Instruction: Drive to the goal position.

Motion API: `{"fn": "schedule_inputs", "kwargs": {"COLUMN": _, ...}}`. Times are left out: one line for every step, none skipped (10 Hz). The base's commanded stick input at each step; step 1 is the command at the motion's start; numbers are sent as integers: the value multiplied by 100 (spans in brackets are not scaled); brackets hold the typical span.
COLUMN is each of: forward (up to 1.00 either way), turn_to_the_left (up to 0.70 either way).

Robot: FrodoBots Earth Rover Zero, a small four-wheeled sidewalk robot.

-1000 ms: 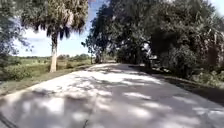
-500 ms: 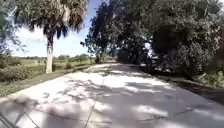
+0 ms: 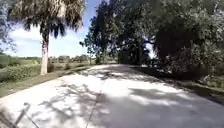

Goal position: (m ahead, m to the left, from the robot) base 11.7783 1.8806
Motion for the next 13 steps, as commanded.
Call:
{"fn": "schedule_inputs", "kwargs": {"forward": 84, "turn_to_the_left": 0}}
{"fn": "schedule_inputs", "kwargs": {"forward": 84, "turn_to_the_left": 0}}
{"fn": "schedule_inputs", "kwargs": {"forward": 84, "turn_to_the_left": 0}}
{"fn": "schedule_inputs", "kwargs": {"forward": 84, "turn_to_the_left": 0}}
{"fn": "schedule_inputs", "kwargs": {"forward": 84, "turn_to_the_left": 0}}
{"fn": "schedule_inputs", "kwargs": {"forward": 84, "turn_to_the_left": 0}}
{"fn": "schedule_inputs", "kwargs": {"forward": 84, "turn_to_the_left": 0}}
{"fn": "schedule_inputs", "kwargs": {"forward": 84, "turn_to_the_left": 0}}
{"fn": "schedule_inputs", "kwargs": {"forward": 84, "turn_to_the_left": 0}}
{"fn": "schedule_inputs", "kwargs": {"forward": 84, "turn_to_the_left": 0}}
{"fn": "schedule_inputs", "kwargs": {"forward": 84, "turn_to_the_left": 0}}
{"fn": "schedule_inputs", "kwargs": {"forward": 84, "turn_to_the_left": 0}}
{"fn": "schedule_inputs", "kwargs": {"forward": 84, "turn_to_the_left": 0}}
